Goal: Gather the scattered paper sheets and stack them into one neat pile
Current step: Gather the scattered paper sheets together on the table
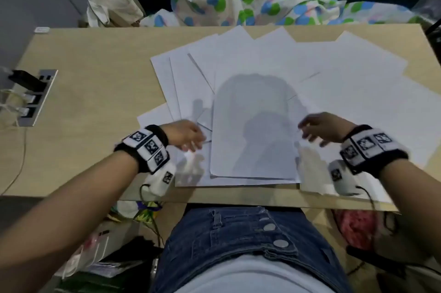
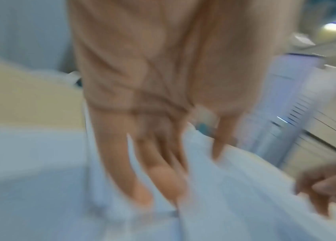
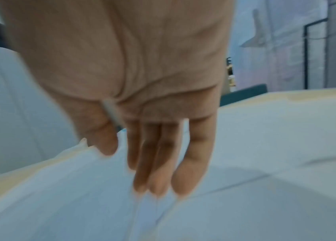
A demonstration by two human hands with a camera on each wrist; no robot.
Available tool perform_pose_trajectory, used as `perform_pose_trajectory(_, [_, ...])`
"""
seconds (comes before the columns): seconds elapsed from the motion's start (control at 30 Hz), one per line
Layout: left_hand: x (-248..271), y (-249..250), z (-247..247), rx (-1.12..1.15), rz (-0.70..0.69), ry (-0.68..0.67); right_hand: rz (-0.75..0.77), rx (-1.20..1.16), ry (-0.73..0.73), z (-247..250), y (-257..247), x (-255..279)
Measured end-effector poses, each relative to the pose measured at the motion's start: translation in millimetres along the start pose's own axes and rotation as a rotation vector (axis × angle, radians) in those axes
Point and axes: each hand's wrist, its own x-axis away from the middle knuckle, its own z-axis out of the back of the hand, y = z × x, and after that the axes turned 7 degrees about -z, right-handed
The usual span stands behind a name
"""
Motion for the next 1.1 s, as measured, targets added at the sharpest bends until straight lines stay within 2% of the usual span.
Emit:
perform_pose_trajectory(0.07, [-24, 3, -4, 0.164, -0.043, 0.228, -0.032, -0.151, 0.184, -2, -5, -16])
perform_pose_trajectory(0.17, [-51, 6, -21, 0.156, 0.004, 0.292, -0.122, -0.199, 0.12, -19, -12, -37])
perform_pose_trajectory(0.23, [-58, 7, -33, 0.14, 0.036, 0.345, -0.164, -0.177, 0.162, -28, -12, -48])
perform_pose_trajectory(0.4, [-63, 11, -38, 0.106, 0.004, 0.25, -0.141, -0.086, 0.253, -32, -21, -43])
perform_pose_trajectory(0.53, [-57, 17, -29, -0.114, -0.025, 0.177, -0.053, 0.033, 0.32, -24, -23, -37])
perform_pose_trajectory(0.6, [-59, 22, -19, -0.143, -0.011, 0.241, -0.046, 0.081, 0.318, -18, -22, -35])
perform_pose_trajectory(0.67, [-72, 30, -2, -0.013, -0.014, 0.386, -0.048, 0.121, 0.299, -11, -21, -37])
perform_pose_trajectory(0.77, [-95, 51, 24, 0.381, 0.007, 0.603, -0.054, 0.22, 0.279, -7, -22, -44])
perform_pose_trajectory(0.87, [-116, 67, 44, 0.754, 0.03, 0.685, -0.073, 0.326, 0.242, -10, -23, -53])
perform_pose_trajectory(0.93, [-121, 77, 49, 0.752, 0.018, 0.651, -0.081, 0.35, 0.215, -12, -22, -58])
perform_pose_trajectory(1.03, [-129, 84, 52, 0.596, -0.028, 0.637, -0.072, 0.357, 0.178, -10, -23, -61])
perform_pose_trajectory(1.1, [-130, 89, 53, 0.488, 0.008, 0.663, -0.076, 0.343, 0.154, -6, -22, -62])
